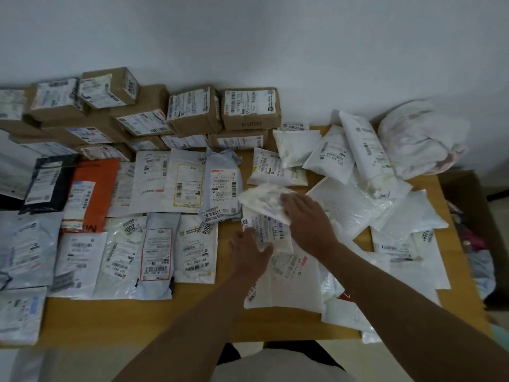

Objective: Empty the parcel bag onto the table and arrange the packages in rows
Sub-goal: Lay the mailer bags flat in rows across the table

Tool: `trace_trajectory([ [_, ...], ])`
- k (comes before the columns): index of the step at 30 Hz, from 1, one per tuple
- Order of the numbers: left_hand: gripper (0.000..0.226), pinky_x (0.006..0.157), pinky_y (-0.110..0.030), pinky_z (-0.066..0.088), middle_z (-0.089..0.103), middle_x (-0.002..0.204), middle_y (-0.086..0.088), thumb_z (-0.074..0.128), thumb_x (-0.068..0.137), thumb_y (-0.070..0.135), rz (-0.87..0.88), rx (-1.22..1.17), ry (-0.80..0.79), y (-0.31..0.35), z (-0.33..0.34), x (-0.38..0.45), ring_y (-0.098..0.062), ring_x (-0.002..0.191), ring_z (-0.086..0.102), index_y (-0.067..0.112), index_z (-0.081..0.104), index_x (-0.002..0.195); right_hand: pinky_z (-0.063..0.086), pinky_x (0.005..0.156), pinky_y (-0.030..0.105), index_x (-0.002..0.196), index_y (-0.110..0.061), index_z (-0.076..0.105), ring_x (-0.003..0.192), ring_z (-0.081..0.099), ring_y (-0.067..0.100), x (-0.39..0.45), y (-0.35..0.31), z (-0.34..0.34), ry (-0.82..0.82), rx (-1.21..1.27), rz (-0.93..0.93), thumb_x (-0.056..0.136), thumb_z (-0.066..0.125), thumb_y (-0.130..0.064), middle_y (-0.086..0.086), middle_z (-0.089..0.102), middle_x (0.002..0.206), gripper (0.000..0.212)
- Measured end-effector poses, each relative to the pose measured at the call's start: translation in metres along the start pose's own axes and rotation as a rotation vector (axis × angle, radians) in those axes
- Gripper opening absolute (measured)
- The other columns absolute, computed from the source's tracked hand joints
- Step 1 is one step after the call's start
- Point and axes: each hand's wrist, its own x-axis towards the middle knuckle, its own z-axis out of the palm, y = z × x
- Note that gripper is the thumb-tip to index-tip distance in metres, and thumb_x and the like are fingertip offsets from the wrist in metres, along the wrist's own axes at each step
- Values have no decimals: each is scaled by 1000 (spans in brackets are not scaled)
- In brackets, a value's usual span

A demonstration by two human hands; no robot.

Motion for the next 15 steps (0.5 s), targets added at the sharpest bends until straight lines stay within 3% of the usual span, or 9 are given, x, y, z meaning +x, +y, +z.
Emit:
trace_trajectory([
  [2, 34, 91, -25, 42, 57, 118, -3, 56, 94, 21, -5, -237, -2, -1, -4, 5, -17, 105, 54, 9, 54, 125, 47, 100, 52, 137, -6, 51, 130, 50, 34, -26, 0, 9, -324, -74, -41, 82, 61, -11, 12, 54, 141, 57],
  [4, 24, 84, -32, 50, 60, 101, -6, 42, 100, 11, -127, -518, 74, -3, -11, 8, -18, 90, 58, 4, 59, 115, 30, 114, 53, 145, -14, 40, 144, 30, 29, -43, 5, 12, -534, -107, -29, 86, 62, -15, 1, 29, 159, 63],
  [6, 27, 74, -35, 51, 62, 90, -13, 36, 101, 14, -216, -638, 114, -5, -17, 13, -25, 86, 59, 5, 62, 100, 21, 118, 52, 145, -17, 39, 148, 22, 26, -41, 10, 9, -533, -66, 9, 90, 56, -17, -3, 24, 161, 58],
  [8, 29, 67, -33, 49, 63, 84, -12, 39, 102, 24, -195, -667, 123, -1, -21, 17, -23, 80, 60, 13, 61, 87, 27, 116, 51, 130, -14, 50, 142, 32, 26, -28, 9, -1, -384, 45, 100, 90, 46, -23, 2, 41, 152, 41],
  [9, 27, 71, -34, 50, 64, 86, -6, 42, 101, 34, -171, -641, 142, 3, -23, 17, -20, 82, 61, 20, 59, 85, 34, 110, 50, 120, -13, 53, 134, 40, 28, -20, 10, -5, -301, 107, 195, 88, 41, -29, 6, 49, 141, 37],
  [11, 32, 90, -43, 51, 65, 105, 0, 48, 92, 55, -190, -509, 197, 8, -25, 18, -21, 99, 62, 26, 57, 101, 42, 97, 47, 117, -10, 52, 120, 47, 32, -6, 12, -7, -184, 186, 432, 91, 43, -43, 11, 53, 128, 43],
  [13, 55, 102, -49, 43, 59, 126, -5, 54, 88, 58, -188, -358, 214, 9, -25, 19, -27, 118, 54, 17, 56, 124, 40, 102, 50, 136, -13, 42, 129, 41, 37, 1, 13, -1, -306, 158, 621, 89, 50, -63, 14, 41, 141, 68],
  [15, 65, 105, -45, 42, 55, 134, -3, 62, 85, 56, -138, -403, 135, 2, -14, 24, -22, 123, 51, 17, 51, 136, 31, 111, 53, 148, -23, 24, 140, 27, 37, -1, 7, 12, -510, 178, 682, 79, 51, -78, 10, 24, 155, 93],
])
